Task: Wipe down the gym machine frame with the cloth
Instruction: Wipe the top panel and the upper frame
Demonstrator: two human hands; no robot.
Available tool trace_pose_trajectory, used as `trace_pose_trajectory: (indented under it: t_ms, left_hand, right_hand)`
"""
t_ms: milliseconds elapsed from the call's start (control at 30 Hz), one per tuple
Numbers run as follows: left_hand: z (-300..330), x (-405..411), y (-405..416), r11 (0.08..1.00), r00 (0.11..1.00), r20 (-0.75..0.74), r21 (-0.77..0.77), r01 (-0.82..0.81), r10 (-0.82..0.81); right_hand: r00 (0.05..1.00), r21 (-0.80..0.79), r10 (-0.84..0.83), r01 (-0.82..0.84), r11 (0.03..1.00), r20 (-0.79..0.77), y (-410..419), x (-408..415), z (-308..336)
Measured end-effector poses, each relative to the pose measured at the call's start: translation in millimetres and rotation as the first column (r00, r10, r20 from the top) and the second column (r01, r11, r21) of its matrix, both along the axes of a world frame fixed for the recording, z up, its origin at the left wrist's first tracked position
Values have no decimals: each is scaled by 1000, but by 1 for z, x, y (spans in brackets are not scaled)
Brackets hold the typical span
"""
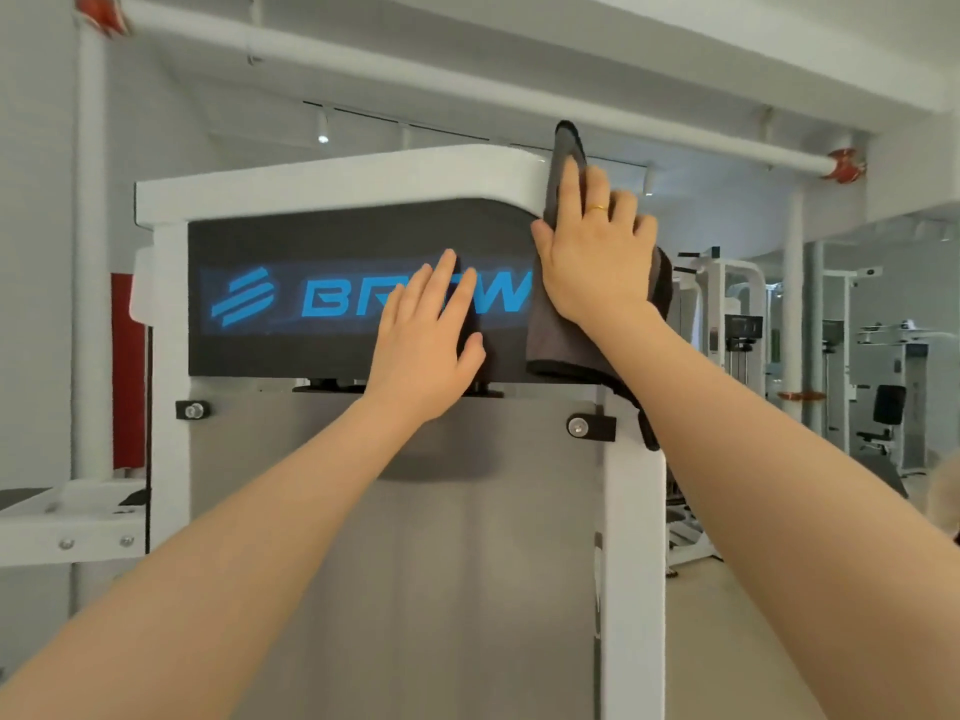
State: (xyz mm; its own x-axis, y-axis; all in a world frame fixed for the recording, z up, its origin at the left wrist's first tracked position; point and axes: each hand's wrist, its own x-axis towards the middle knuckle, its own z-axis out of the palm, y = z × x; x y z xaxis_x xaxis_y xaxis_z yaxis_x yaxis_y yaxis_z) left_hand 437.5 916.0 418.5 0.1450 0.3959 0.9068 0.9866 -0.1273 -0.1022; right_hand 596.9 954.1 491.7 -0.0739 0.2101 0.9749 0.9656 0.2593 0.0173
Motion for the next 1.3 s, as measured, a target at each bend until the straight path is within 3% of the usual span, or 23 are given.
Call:
trace_pose_trajectory:
  t_ms: [167, 333, 700, 800, 967, 1100, 1300]
  left_hand:
    - [8, -2, 5, 999, 1000, 9, 32, 3, -3]
    - [16, -17, 4, 999, 999, 36, 52, 1, -3]
    - [28, -112, -15, 989, 987, 58, 26, -148, 147]
    - [27, -144, -14, 988, 983, 100, 17, -155, 153]
    - [33, -201, -13, 991, 986, 103, 17, -130, 127]
    - [47, -235, -11, 992, 990, 58, 21, -127, 126]
    - [66, -268, -5, 995, 994, 36, 9, -104, 103]
  right_hand:
    - [976, 14, 10, -13, 1000, 217, 0, 7, 21]
    - [984, 30, -17, 11, 999, 177, 3, -14, 35]
    - [896, 51, 50, -80, 995, 441, 3, -136, 54]
    - [889, 50, 116, -153, 987, 443, 7, -135, 58]
    - [939, 130, 25, -74, 989, 344, 8, -151, 60]
    - [947, 112, 14, -52, 992, 320, 4, -207, 74]
    - [895, 73, 158, -206, 976, 416, 0, -308, 83]
